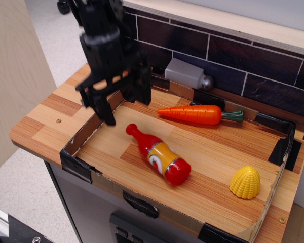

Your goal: Topple hot sauce bottle

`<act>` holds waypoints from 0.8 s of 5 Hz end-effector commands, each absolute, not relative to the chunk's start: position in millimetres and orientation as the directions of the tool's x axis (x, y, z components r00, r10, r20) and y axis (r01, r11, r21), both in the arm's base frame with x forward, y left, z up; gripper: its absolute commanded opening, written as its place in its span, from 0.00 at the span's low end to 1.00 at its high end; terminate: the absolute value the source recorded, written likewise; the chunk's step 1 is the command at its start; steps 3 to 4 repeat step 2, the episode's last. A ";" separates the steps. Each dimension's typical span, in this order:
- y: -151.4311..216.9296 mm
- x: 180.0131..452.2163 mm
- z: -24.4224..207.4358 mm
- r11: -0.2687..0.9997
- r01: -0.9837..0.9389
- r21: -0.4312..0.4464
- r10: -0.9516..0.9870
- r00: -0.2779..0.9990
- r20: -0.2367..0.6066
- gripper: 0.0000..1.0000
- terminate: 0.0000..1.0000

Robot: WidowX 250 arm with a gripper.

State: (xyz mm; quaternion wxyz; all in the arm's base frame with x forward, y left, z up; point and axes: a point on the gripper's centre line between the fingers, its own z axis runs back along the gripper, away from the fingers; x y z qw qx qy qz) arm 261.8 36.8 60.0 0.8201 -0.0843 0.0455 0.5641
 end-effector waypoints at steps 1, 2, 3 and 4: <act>35.3 266.4 97.8 0.378 -0.912 -0.159 0.909 0.398 -0.125 1.00 0.00; 35.3 266.4 97.8 0.378 -0.912 -0.159 0.909 0.398 -0.125 1.00 1.00; 35.3 266.4 97.8 0.378 -0.912 -0.159 0.909 0.398 -0.125 1.00 1.00; 35.3 266.4 97.8 0.378 -0.912 -0.159 0.909 0.398 -0.125 1.00 1.00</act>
